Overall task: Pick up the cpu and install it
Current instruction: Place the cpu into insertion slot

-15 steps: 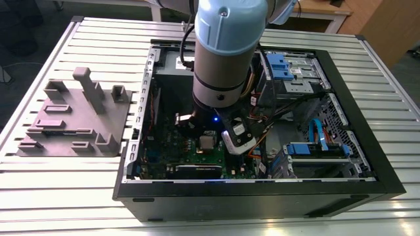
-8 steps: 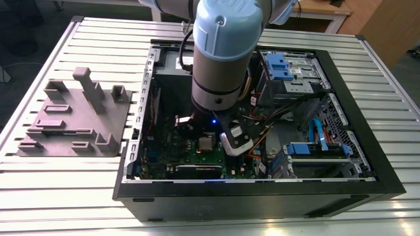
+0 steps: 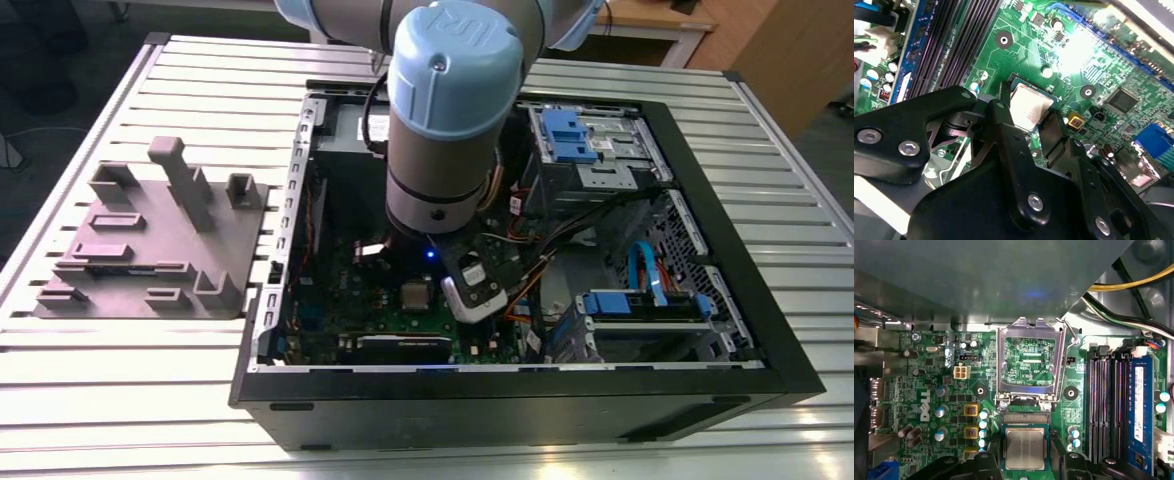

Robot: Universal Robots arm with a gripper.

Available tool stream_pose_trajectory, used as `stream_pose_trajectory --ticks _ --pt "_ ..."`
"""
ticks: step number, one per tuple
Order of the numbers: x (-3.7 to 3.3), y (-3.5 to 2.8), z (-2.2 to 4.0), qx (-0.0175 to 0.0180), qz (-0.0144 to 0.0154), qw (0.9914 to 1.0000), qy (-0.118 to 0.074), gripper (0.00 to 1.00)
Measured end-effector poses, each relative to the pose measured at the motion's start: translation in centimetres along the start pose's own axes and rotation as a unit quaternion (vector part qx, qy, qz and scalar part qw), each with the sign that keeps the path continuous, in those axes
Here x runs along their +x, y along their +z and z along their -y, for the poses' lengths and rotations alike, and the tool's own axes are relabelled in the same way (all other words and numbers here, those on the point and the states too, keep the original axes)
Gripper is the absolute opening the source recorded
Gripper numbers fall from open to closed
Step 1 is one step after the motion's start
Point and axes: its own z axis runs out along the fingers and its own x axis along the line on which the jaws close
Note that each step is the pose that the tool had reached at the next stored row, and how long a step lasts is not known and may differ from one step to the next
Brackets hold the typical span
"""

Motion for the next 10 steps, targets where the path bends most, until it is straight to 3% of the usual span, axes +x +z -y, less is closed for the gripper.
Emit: stream_pose_trajectory --ticks 10 --pt "0.13 0.22 -0.29 0.0 0.0001 1.0 0.002 0.47"
